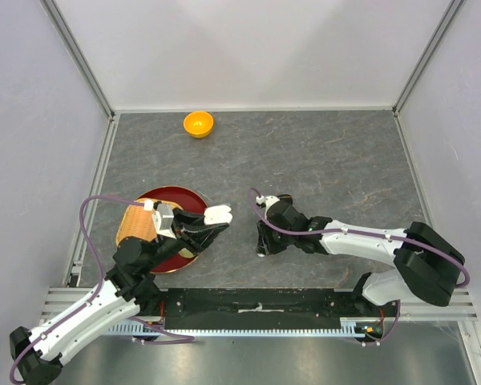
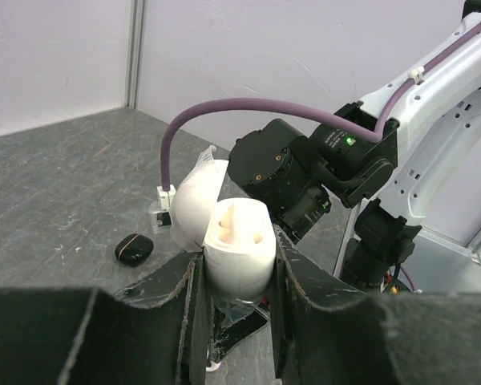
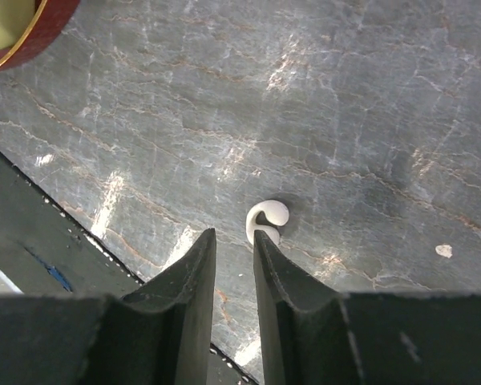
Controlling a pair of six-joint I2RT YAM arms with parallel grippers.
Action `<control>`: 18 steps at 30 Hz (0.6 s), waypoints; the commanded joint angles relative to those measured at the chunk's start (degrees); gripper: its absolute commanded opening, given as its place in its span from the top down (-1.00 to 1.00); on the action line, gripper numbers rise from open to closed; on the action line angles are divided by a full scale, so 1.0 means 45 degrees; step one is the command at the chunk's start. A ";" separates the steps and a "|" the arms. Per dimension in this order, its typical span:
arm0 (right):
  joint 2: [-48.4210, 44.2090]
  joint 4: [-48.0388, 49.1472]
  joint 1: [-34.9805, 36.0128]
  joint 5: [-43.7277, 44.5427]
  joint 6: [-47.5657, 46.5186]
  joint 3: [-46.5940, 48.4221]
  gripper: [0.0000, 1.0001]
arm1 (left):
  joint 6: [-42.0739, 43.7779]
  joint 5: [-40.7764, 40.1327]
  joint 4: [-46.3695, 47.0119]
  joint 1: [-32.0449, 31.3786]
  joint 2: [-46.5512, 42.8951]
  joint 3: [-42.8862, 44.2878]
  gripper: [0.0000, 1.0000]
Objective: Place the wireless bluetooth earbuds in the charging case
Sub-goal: Pick up the earbud from the center of the board.
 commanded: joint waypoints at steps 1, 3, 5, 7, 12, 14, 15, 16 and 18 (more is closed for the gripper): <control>-0.0211 0.0139 0.0304 -0.0142 -0.0194 0.0473 0.35 | -0.0376 -0.0280 0.0379 -0.0047 -0.0080 -0.0001 0.96; -0.0173 0.0275 0.0422 -0.0161 -0.0117 0.0473 0.35 | -0.0415 -0.0319 0.0399 -0.0047 -0.0080 -0.0001 0.96; 0.0003 0.0432 0.0441 -0.0278 0.0019 0.0453 0.34 | -0.0435 -0.0299 0.0399 -0.0028 -0.0080 -0.0040 0.96; 0.0393 0.0354 0.0442 -0.0220 0.0040 0.0531 0.35 | -0.0455 -0.0299 0.0399 -0.0028 -0.0081 -0.0040 0.96; 0.0843 0.0393 0.0442 0.0190 0.0216 0.0453 0.35 | -0.0455 -0.0319 0.0341 -0.0028 -0.0236 -0.0040 0.96; 0.0882 0.0354 0.0442 0.0365 0.0216 0.0453 0.35 | -0.0455 -0.0377 0.0302 -0.0047 -0.0275 -0.0059 0.96; 0.0941 0.0315 0.0442 0.0405 0.0196 0.0453 0.35 | -0.0455 -0.0416 0.0301 -0.0028 -0.0295 -0.0060 0.95; 0.0960 0.0276 0.0461 0.0541 0.0196 0.0472 0.35 | -0.0435 -0.0416 0.0301 -0.0028 -0.0295 -0.0079 0.96; 0.1116 0.0101 0.0461 0.0698 0.0138 0.0531 0.35 | -0.0455 -0.0416 0.0282 -0.0028 -0.0295 -0.0079 0.96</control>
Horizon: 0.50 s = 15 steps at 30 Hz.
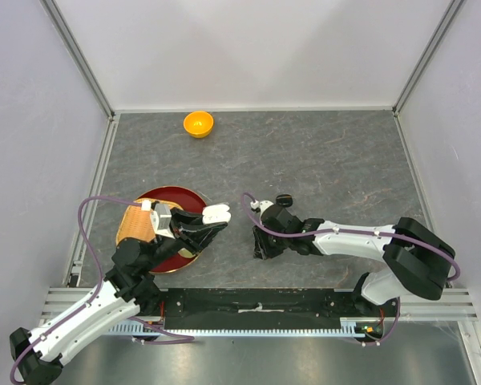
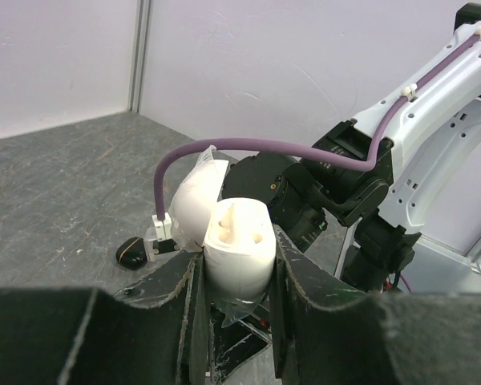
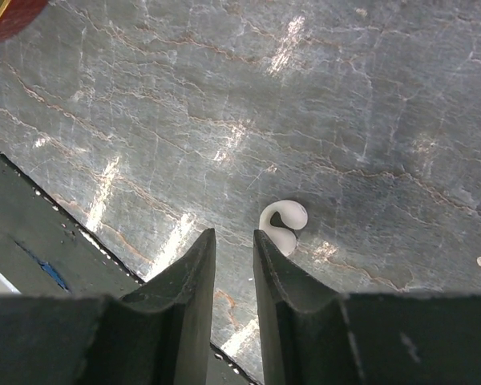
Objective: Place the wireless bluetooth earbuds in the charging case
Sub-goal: Pick up the earbud from the center of the board.
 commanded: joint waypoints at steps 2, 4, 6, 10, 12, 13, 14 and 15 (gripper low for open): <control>0.0335 -0.0308 -0.0005 0.0999 -0.0052 0.0405 0.35 | -0.0280 -0.0174 0.0267 -0.0028 -0.0111 -0.0069 0.95; 0.0237 -0.0542 0.0014 0.1156 -0.0072 0.0385 0.35 | -0.0299 -0.0174 0.0248 -0.0028 -0.0111 -0.0069 0.96; 0.0101 -0.0621 -0.0005 0.1313 -0.0091 0.0327 0.35 | -0.0319 -0.0212 0.0228 -0.0047 -0.0150 -0.0089 0.96; 0.0120 -0.0777 0.0014 0.1333 -0.0111 0.0327 0.35 | -0.0338 -0.0232 0.0248 -0.0028 -0.0130 -0.0109 0.96; 0.0120 -0.0778 -0.0005 0.1333 -0.0091 0.0365 0.35 | -0.0339 -0.0232 0.0248 -0.0028 -0.0130 -0.0109 0.95; 0.0159 -0.0836 -0.0005 0.1604 -0.0072 0.0366 0.37 | -0.0338 -0.0251 0.0248 -0.0028 -0.0130 -0.0109 0.96; 0.0140 -0.0894 -0.0005 0.1684 -0.0072 0.0424 0.38 | -0.0338 -0.0271 0.0248 -0.0028 -0.0111 -0.0109 0.96; 0.0140 -0.0895 -0.0005 0.1723 -0.0091 0.0444 0.39 | -0.0338 -0.0271 0.0248 -0.0047 -0.0130 -0.0109 0.95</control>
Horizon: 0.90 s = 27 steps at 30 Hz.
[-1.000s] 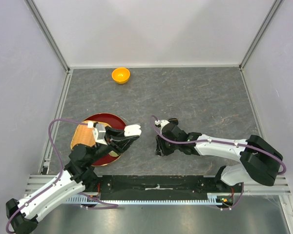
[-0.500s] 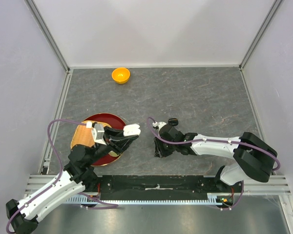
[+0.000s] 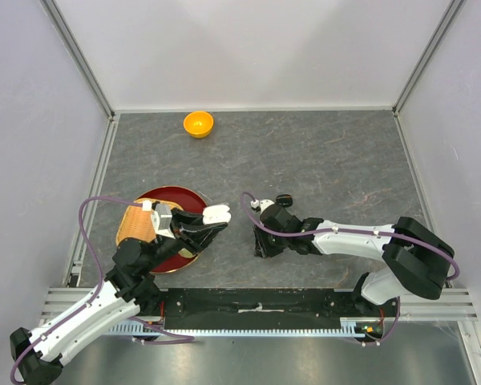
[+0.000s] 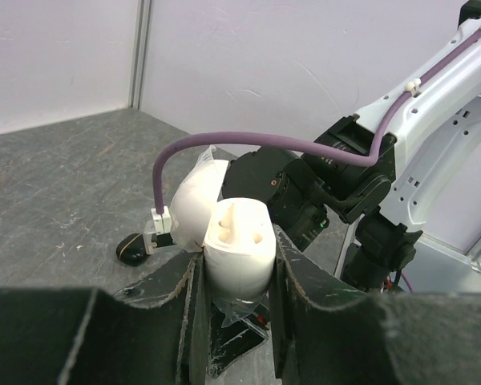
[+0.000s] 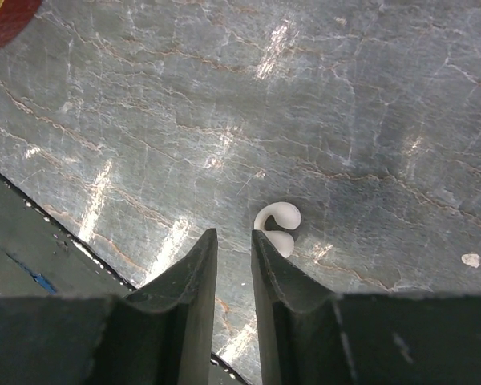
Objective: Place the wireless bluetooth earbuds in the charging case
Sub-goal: Pick up the earbud from the center of the board.
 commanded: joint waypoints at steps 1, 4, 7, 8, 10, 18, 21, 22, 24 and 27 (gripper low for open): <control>0.0033 -0.0807 -0.0034 0.1291 -0.0130 0.0318 0.39 | -0.0290 -0.0227 0.0277 -0.0047 -0.0062 0.0003 0.96; 0.0091 -0.0905 -0.0034 0.1447 -0.0149 0.0415 0.39 | -0.0309 -0.0208 0.0277 -0.0028 -0.0043 0.0023 0.95; 0.0169 -0.1022 -0.0034 0.1487 -0.0169 0.0454 0.40 | -0.0329 -0.0189 0.0277 -0.0047 -0.0023 0.0023 0.95; 0.0170 -0.1061 -0.0015 0.1506 -0.0150 0.0493 0.40 | -0.0329 -0.0208 0.0277 -0.0028 -0.0023 0.0003 0.96; 0.0209 -0.1101 -0.0034 0.1506 -0.0188 0.0493 0.41 | -0.0329 -0.0208 0.0277 -0.0028 -0.0062 0.0003 0.96; 0.0228 -0.1354 -0.0015 0.1740 -0.0227 0.0571 0.48 | -0.0368 -0.0227 0.0316 -0.0028 -0.0042 -0.0016 0.95; 0.0228 -0.1529 0.0005 0.1935 -0.0247 0.0669 0.54 | -0.0387 -0.0208 0.0316 -0.0028 0.0016 -0.0016 0.95; 0.0228 -0.1588 -0.0015 0.1994 -0.0247 0.0689 0.55 | -0.0407 -0.0208 0.0316 -0.0047 -0.0003 -0.0016 0.95; 0.0209 -0.1744 0.0005 0.2131 -0.0267 0.0747 0.58 | -0.0407 -0.0208 0.0316 -0.0028 -0.0003 -0.0036 0.95; 0.0170 -0.2037 0.0005 0.2463 -0.0267 0.0845 0.63 | -0.0407 -0.0208 0.0316 -0.0047 -0.0003 -0.0055 0.95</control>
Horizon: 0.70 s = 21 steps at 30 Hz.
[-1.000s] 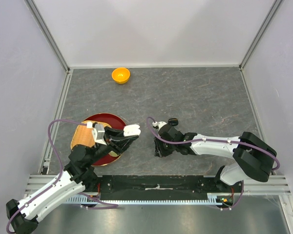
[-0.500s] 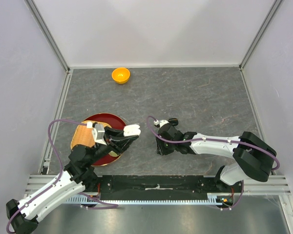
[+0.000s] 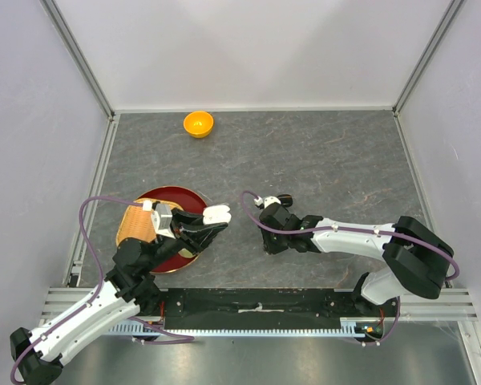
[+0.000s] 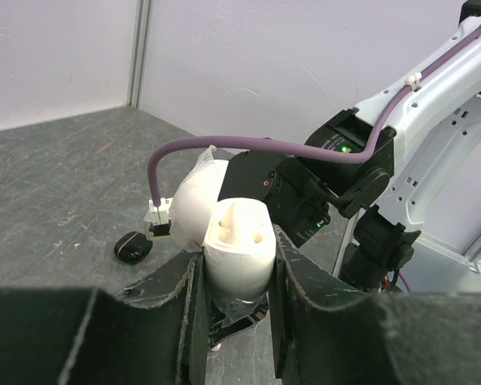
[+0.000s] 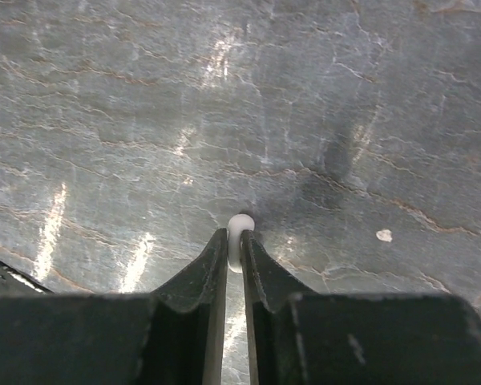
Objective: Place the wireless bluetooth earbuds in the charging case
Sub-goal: Pick up the earbud from the center of the board.
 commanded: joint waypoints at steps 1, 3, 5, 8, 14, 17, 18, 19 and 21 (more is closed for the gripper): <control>0.0106 -0.0853 0.0019 0.0695 -0.0165 0.0432 0.65 | -0.0319 -0.0203 0.0311 -0.0047 -0.0047 -0.0065 0.95; 0.0126 -0.0892 0.0039 0.0696 -0.0146 0.0432 0.71 | -0.0320 -0.0222 0.0330 -0.0028 -0.0067 -0.0085 0.95; 0.0126 -0.0912 0.0019 0.0676 -0.0126 0.0452 0.73 | -0.0320 -0.0223 0.0331 -0.0047 -0.0047 -0.0085 0.95; 0.0029 -0.0990 0.0019 0.0598 0.0011 0.0549 0.85 | -0.0300 -0.0223 0.0331 -0.0047 -0.0067 -0.0085 0.96; -0.0596 -0.1847 0.0000 0.1689 0.1317 0.0978 1.00 | -0.0261 -0.0262 0.0331 -0.0047 -0.0067 -0.0085 0.95; -0.0869 -0.2238 -0.0098 0.1750 0.2216 0.1213 1.00 | -0.0027 -0.0145 0.0350 -0.0047 -0.0028 -0.0085 0.95; -0.0947 -0.2356 -0.0195 0.1615 0.2489 0.1310 1.00 | 0.0089 -0.0067 0.0369 -0.0028 -0.0028 -0.0085 0.96; -0.1161 -0.2493 -0.0273 0.1478 0.2917 0.1562 1.00 | 0.0342 -0.0028 0.0389 -0.0028 -0.0008 -0.0085 0.95; -0.1435 -0.3097 -0.0584 0.1070 0.3446 0.2089 1.00 | 0.0655 -0.0046 0.0467 -0.0047 0.0031 -0.0163 0.95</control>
